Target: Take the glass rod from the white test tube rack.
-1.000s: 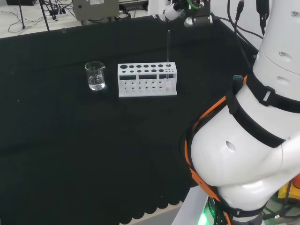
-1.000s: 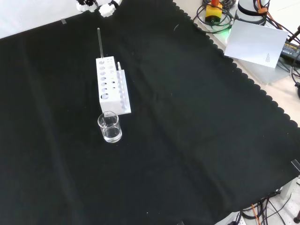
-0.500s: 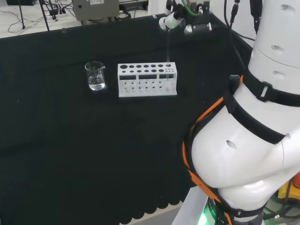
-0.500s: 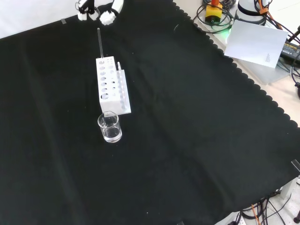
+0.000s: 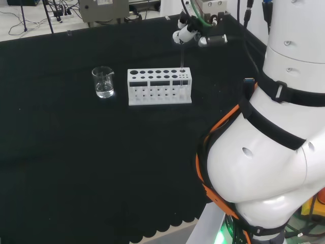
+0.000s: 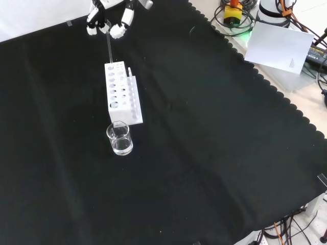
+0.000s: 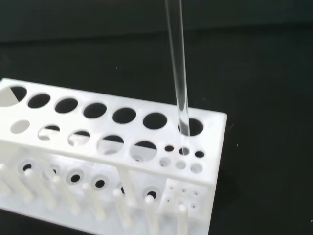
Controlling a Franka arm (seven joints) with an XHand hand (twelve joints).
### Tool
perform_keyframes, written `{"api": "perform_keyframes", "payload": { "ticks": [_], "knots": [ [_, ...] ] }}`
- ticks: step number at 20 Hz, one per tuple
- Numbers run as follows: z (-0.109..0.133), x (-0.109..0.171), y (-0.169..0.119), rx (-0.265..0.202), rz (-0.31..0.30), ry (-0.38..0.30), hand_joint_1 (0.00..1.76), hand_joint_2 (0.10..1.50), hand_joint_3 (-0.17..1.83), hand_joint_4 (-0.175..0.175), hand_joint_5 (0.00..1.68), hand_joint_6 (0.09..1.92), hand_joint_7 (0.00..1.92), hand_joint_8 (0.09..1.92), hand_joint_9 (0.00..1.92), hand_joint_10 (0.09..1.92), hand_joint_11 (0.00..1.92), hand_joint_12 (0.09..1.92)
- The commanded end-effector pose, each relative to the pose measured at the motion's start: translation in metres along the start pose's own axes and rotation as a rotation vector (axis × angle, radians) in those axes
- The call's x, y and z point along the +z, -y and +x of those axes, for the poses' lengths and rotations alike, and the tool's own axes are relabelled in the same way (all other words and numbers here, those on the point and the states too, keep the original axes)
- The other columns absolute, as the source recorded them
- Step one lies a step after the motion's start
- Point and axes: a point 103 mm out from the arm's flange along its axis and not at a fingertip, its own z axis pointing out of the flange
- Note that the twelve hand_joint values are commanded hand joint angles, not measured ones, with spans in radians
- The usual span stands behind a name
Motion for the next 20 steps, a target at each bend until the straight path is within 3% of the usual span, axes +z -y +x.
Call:
{"api": "perform_keyframes", "payload": {
  "ticks": [1,4,7,9,12,14,20],
  "knots": [
    [0.006,0.009,-0.007,-0.011,0.012,0.007,0.79,0.86,0.61,-0.175,0.50,0.79,1.15,0.78,1.36,0.73,0.91,1.21],
    [0.007,0.009,-0.009,-0.018,0.001,0.005,0.84,0.84,0.62,-0.175,0.57,0.83,1.21,0.77,1.46,0.72,0.91,1.21],
    [0.010,0.006,-0.010,-0.022,-0.014,0.023,0.95,0.80,0.66,-0.175,0.71,0.89,1.28,0.78,1.53,0.70,1.06,1.15],
    [0.013,0.004,-0.010,-0.022,-0.024,0.045,1.08,0.91,0.44,-0.171,0.86,1.03,1.31,0.81,1.56,0.70,1.17,1.09],
    [0.016,0.004,-0.011,-0.021,-0.039,0.056,1.19,0.96,0.29,-0.175,0.99,0.99,1.23,0.88,1.54,0.73,1.34,0.97],
    [0.018,0.004,-0.012,-0.020,-0.048,0.060,1.25,0.91,0.35,-0.175,1.03,0.95,1.14,0.92,1.54,0.74,1.40,0.90],
    [0.022,-0.003,-0.014,-0.011,-0.153,-0.008,1.31,0.67,0.73,-0.175,1.07,0.84,1.27,0.95,1.56,0.79,1.40,0.84]
  ]
}}
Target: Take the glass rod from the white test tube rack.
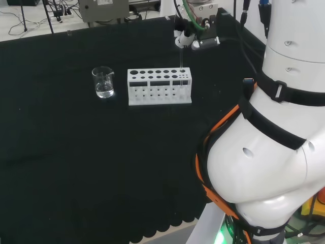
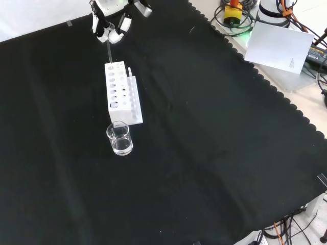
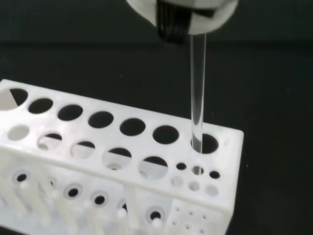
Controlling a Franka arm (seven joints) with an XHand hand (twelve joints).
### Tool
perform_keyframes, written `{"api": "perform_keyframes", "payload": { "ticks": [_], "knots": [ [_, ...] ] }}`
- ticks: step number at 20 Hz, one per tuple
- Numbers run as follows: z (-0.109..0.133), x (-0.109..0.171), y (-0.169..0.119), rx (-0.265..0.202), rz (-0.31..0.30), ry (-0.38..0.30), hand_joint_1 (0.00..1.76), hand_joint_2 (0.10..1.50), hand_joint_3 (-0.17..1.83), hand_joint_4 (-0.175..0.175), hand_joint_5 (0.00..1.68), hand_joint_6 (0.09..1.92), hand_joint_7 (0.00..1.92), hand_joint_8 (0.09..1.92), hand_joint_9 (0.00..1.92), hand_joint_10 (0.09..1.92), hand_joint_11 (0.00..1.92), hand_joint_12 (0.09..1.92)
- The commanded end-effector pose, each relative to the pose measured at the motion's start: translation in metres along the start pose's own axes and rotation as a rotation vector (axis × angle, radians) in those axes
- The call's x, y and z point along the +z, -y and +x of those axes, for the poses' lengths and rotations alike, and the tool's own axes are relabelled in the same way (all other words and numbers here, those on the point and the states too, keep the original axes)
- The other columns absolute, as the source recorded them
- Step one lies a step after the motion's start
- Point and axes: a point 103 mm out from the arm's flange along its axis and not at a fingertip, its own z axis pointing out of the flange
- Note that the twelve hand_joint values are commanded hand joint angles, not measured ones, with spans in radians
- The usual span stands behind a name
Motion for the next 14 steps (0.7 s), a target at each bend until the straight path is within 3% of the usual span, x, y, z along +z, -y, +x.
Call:
{"api": "perform_keyframes", "payload": {
  "ticks": [1,6,14],
  "knots": [
    [0.006,-0.010,-0.002,0.016,-0.108,-0.064,1.31,0.64,0.77,-0.175,1.10,0.80,1.29,0.92,1.57,0.77,1.41,0.86],
    [0.008,-0.028,0.004,0.010,-0.159,-0.094,1.33,0.56,0.84,-0.175,1.19,0.68,1.37,0.81,1.65,0.66,1.42,0.96],
    [0.014,-0.060,0.017,0.016,-0.083,-0.100,1.34,0.54,0.83,-0.175,1.29,0.47,1.41,0.76,1.71,0.60,1.41,1.04]
  ]
}}
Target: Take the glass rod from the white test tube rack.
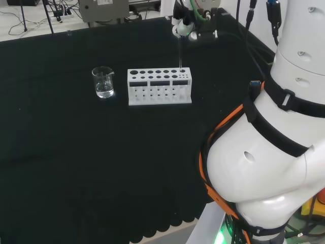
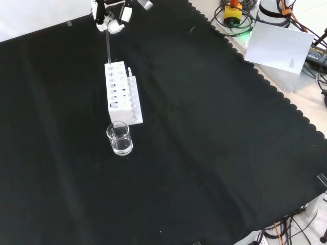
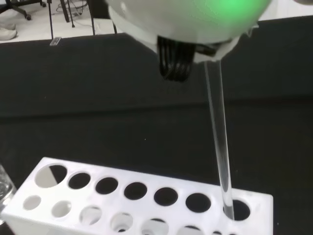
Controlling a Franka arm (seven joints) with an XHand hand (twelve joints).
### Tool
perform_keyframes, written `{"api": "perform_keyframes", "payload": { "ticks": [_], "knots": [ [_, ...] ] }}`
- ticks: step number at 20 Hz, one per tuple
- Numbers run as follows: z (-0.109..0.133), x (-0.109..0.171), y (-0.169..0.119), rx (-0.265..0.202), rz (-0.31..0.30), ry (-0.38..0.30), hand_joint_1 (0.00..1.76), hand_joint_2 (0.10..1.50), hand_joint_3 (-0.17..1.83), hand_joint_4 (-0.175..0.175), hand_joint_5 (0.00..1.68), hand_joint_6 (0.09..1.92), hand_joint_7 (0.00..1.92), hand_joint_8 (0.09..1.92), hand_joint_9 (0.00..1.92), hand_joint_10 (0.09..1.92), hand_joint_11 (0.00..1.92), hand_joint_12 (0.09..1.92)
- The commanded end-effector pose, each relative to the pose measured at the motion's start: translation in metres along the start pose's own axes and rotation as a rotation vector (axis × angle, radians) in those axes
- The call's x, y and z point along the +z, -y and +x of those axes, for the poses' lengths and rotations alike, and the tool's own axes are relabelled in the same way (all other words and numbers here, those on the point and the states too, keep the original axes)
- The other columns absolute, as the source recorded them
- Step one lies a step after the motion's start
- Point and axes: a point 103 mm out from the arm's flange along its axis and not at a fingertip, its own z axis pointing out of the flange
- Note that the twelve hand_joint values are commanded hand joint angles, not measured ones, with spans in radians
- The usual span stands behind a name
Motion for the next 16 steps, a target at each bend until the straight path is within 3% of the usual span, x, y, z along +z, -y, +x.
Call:
{"api": "perform_keyframes", "payload": {
  "ticks": [1,16],
  "knots": [
    [0.007,-0.029,0.011,0.008,0.057,-0.012,1.34,0.54,0.83,-0.175,1.29,0.47,1.41,0.76,1.71,0.60,1.41,1.04],
    [0.008,-0.098,0.034,0.008,-0.024,-0.020,1.34,0.53,0.84,-0.175,1.31,0.43,1.43,0.73,1.74,0.57,1.39,1.07]
  ]
}}
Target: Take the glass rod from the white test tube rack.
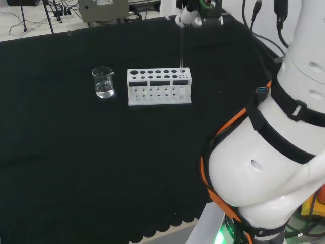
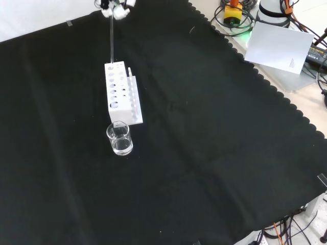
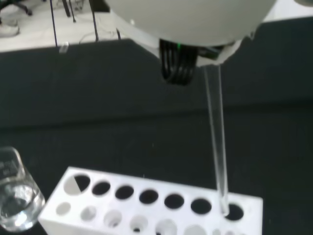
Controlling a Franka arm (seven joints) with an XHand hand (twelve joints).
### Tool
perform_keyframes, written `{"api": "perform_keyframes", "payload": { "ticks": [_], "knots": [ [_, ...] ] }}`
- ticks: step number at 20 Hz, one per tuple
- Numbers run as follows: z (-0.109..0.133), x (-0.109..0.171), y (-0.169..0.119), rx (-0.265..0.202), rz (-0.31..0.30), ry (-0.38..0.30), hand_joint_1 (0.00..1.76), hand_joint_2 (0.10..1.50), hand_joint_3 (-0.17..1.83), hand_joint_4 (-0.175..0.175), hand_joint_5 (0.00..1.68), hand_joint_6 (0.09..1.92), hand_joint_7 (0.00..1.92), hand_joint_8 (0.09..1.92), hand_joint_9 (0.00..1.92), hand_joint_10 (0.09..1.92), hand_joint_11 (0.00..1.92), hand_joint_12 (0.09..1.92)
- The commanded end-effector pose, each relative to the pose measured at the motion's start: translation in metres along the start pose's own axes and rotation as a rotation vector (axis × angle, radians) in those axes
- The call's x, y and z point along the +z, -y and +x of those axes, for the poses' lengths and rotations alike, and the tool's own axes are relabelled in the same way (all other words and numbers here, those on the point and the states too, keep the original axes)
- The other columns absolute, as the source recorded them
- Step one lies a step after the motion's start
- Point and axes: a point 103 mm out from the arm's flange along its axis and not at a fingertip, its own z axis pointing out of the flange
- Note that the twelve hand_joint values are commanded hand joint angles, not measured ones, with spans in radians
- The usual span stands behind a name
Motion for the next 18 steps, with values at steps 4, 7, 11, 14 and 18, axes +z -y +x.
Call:
{"api": "perform_keyframes", "payload": {
  "ticks": [4,7,11,14,18],
  "knots": [
    [0.010,-0.054,0.016,-0.009,-0.057,0.000,1.34,0.53,0.84,-0.175,1.31,0.43,1.43,0.73,1.74,0.57,1.39,1.07],
    [0.012,-0.061,0.017,-0.013,-0.070,0.003,1.34,0.53,0.84,-0.175,1.31,0.43,1.43,0.73,1.74,0.57,1.39,1.08],
    [0.014,-0.065,0.021,-0.037,-0.087,-0.016,1.34,0.53,0.84,-0.175,1.31,0.43,1.43,0.73,1.74,0.57,1.39,1.08],
    [0.015,-0.066,0.023,-0.044,-0.087,-0.012,1.34,0.53,0.84,-0.175,1.31,0.43,1.43,0.73,1.74,0.57,1.39,1.08],
    [0.014,-0.067,0.026,-0.042,-0.089,-0.014,1.34,0.53,0.85,-0.175,1.31,0.43,1.43,0.73,1.74,0.57,1.39,1.08]
  ]
}}
